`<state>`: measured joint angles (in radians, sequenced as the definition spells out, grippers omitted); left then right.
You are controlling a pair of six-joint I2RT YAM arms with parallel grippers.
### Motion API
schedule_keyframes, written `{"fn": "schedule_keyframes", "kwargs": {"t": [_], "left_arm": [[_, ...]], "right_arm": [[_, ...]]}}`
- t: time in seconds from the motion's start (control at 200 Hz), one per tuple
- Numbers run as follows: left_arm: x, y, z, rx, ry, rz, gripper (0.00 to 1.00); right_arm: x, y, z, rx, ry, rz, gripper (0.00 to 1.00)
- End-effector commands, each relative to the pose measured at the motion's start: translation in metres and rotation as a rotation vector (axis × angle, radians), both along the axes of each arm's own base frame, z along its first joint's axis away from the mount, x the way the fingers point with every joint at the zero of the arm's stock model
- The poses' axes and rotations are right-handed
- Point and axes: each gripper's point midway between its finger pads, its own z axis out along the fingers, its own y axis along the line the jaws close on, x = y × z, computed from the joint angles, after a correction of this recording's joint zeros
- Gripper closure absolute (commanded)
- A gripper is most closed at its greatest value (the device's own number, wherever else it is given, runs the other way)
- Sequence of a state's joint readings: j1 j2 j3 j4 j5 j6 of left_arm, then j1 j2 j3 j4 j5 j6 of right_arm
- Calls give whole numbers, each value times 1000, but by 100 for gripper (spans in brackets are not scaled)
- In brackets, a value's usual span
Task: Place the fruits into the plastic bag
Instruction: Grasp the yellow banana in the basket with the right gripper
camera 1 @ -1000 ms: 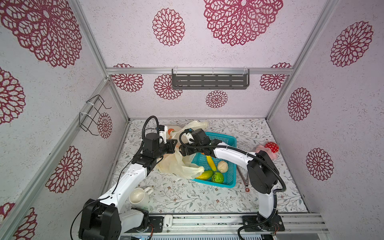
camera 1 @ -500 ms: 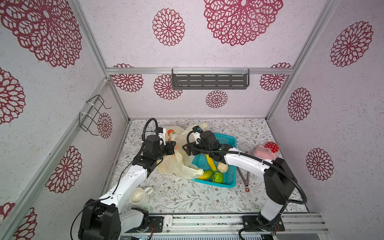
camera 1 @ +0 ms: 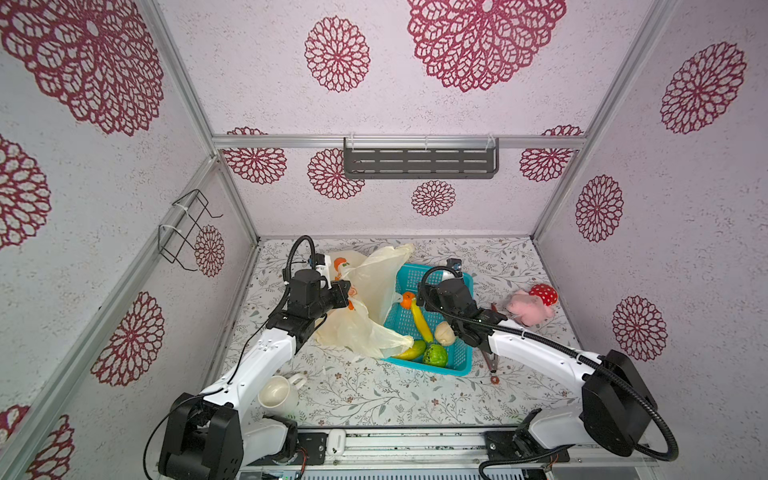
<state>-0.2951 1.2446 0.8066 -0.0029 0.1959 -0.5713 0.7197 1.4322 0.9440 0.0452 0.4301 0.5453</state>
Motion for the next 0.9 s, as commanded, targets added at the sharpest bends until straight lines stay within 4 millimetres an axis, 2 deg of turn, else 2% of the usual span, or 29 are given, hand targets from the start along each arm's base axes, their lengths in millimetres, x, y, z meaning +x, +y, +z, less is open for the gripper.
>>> {"fn": "schedule_keyframes", "kwargs": {"t": [0.0, 0.07, 0.12, 0.17, 0.22, 0.41, 0.655, 0.735, 0.895], "left_arm": [[5, -2, 6, -14, -26, 10, 100], [6, -2, 6, -20, -26, 15, 100], [6, -3, 5, -27, -23, 16, 100], [6, -3, 4, -31, -20, 16, 100], [6, -3, 3, -29, -16, 18, 100], [2, -4, 3, -33, -14, 18, 100], [-3, -1, 1, -25, -13, 30, 100], [-3, -1, 0, -24, -11, 29, 100], [0, -1, -2, -29, -8, 32, 100]], "right_arm": [[-6, 23, -34, -51, 157, 137, 7], [-14, 43, -65, -77, 290, 250, 9], [-21, 49, -91, -93, 421, 290, 18], [-23, 54, -110, -97, 514, 306, 29], [-22, 55, -120, -108, 560, 300, 32], [-15, 51, -139, -78, 641, 283, 32], [-13, 48, -142, -74, 647, 276, 33], [-13, 49, -142, -73, 648, 277, 37], [-15, 53, -141, -65, 648, 307, 58]]}}
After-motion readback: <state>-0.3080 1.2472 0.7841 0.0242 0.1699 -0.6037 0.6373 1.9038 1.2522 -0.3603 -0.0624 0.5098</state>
